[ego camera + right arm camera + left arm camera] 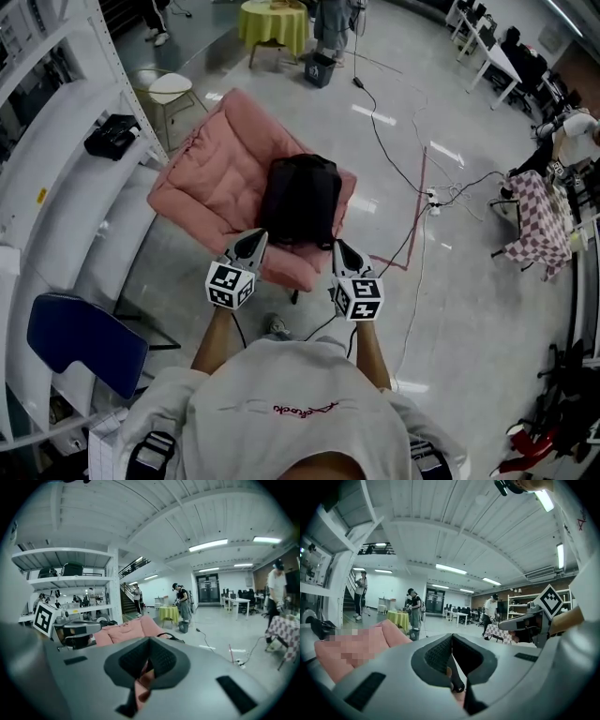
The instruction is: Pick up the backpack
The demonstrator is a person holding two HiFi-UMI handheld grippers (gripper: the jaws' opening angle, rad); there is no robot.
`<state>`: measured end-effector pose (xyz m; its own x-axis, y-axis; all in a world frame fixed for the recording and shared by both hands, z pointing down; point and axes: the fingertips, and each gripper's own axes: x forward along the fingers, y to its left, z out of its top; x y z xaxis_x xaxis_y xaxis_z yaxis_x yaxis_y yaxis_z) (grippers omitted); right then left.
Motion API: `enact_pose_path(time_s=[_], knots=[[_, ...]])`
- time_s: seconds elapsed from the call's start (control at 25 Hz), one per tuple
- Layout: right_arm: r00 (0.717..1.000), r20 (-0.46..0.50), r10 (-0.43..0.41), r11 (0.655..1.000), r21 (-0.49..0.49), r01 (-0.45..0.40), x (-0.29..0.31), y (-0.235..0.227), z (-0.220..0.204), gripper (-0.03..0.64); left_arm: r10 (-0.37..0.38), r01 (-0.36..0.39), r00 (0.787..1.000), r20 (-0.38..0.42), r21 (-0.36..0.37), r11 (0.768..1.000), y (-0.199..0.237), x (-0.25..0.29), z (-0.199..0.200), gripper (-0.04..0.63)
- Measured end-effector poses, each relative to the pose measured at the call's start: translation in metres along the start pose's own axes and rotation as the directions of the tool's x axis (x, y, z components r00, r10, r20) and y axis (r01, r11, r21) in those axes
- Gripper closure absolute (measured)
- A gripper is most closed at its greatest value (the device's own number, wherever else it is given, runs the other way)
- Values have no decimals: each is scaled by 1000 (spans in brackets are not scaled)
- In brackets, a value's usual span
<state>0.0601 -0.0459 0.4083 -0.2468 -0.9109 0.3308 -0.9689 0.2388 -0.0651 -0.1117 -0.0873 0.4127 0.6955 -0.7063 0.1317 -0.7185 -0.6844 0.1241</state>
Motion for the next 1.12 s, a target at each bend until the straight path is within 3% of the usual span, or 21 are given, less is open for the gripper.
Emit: enact_pose_path(time_s=[0.64,1.12], knots=[[998,-40,-45,999,24,46,8,-19,-18,598,-66,66,997,-50,-4,998,3,32,-19,584],[999,-43,18,998,58,-15,55,-65,-11,597,47,-48,995,-87,-8,999,36,72,-19,584]])
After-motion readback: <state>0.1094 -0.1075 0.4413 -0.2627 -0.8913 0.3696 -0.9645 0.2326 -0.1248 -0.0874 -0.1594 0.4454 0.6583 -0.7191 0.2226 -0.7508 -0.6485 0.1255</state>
